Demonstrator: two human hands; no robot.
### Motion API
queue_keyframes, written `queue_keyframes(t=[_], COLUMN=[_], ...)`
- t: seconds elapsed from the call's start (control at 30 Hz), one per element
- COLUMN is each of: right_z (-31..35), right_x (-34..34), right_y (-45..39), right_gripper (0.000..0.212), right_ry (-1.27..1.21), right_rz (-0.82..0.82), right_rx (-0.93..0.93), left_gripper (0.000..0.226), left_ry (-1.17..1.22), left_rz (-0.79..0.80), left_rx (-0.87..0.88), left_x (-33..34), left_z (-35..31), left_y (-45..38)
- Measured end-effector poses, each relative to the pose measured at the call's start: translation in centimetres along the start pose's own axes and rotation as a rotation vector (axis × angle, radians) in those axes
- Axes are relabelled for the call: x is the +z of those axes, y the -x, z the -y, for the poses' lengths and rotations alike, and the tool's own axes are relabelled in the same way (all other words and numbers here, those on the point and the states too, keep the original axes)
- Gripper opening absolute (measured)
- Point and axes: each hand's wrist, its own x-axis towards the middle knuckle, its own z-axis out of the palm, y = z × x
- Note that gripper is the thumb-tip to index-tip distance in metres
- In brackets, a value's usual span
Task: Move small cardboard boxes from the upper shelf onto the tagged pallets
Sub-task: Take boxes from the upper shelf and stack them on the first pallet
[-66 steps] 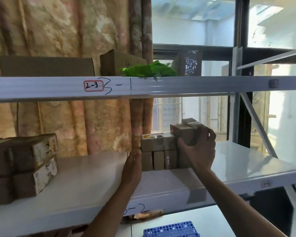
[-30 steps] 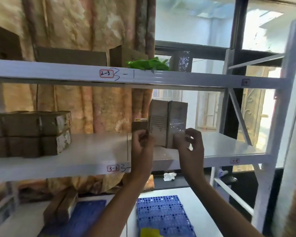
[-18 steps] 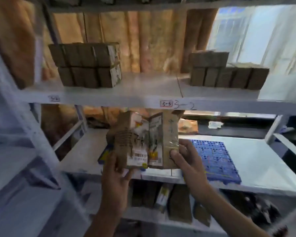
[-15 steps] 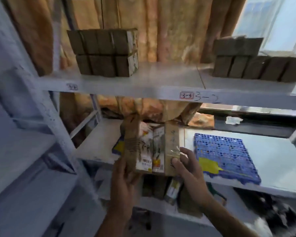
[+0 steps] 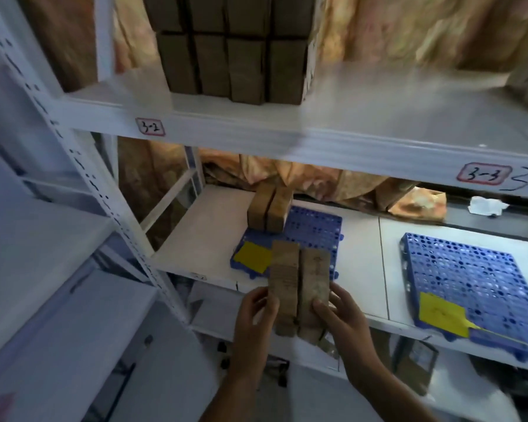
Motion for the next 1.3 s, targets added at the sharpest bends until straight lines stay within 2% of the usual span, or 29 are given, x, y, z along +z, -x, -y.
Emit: queue_keyframes(t=[0.17, 0.3, 0.4, 0.47, 0.57, 0.6, 0.67, 0.73, 0.77, 0.8, 0.87, 0.93, 1.0, 1.07, 1.3], right_z=[0.3, 1.5, 2.2, 2.5, 2.1, 2.0, 1.5, 1.2, 1.2, 1.1, 1.0, 0.9, 0.8, 0.7, 1.1], right_x=[0.4, 0.0, -0.2, 0.0, 0.5, 0.7, 1.1, 1.2, 1.2, 1.3, 1.4, 1.4, 1.4, 1.3, 0.4], right_y=[-7.2, -14.4, -19.2, -21.7, -24.6, -25.3, -26.2, -26.8, -27.1, -27.3, -27.4, -27.2, -26.9, -26.8, -26.2], right_gripper=[0.041, 0.045, 0.047, 0.044, 0.039, 0.037, 0.037, 0.039, 0.039, 0.038, 0.038, 0.039, 0.038, 0.039, 0.040], right_ry=[0.053, 0.063, 0.089, 0.109, 0.152, 0.162, 0.183, 0.186, 0.194, 0.199, 0.194, 0.189, 0.182, 0.187, 0.302], right_rz=[-0.194, -0.308, -0.334, -0.338, -0.392, -0.419, -0.441, -0.422, -0.413, -0.412, -0.421, -0.423, -0.421, -0.411, -0.307], right_rx=[0.047, 0.083, 0.128, 0.137, 0.141, 0.140, 0.146, 0.140, 0.139, 0.140, 0.142, 0.148, 0.157, 0.165, 0.122], left_gripper=[0.018, 0.023, 0.024, 0.041, 0.073, 0.075, 0.062, 0.043, 0.038, 0.038, 0.047, 0.058, 0.058, 0.054, 0.055], left_ry=[-0.216, -0.361, -0.394, -0.458, -0.575, -0.592, -0.582, -0.531, -0.538, -0.566, -0.626, -0.615, -0.618, -0.645, -0.604], left_rz=[0.118, 0.185, 0.216, 0.259, 0.435, 0.472, 0.405, 0.173, 0.027, -0.082, -0.127, 0.002, 0.133, 0.192, 0.172], left_rx=[-0.017, -0.037, -0.034, -0.047, -0.124, -0.078, 0.150, 0.422, 0.509, 0.522, 0.343, 0.098, -0.048, -0.068, -0.082], left_x=[2.8, 6.2, 7.7, 7.9, 7.4, 7.0, 5.7, 4.1, 3.3, 2.5, 1.1, 0.3, -0.2, -0.6, -1.4], left_z=[1.4, 1.8, 1.8, 1.9, 2.2, 2.3, 1.7, 0.2, -0.6, -1.3, -2.6, -2.7, -2.0, -1.3, -0.9], left_y=[-9.2, -16.9, -21.5, -23.6, -24.2, -23.6, -22.4, -22.9, -24.2, -26.0, -29.5, -32.1, -33.5, -33.7, -32.5])
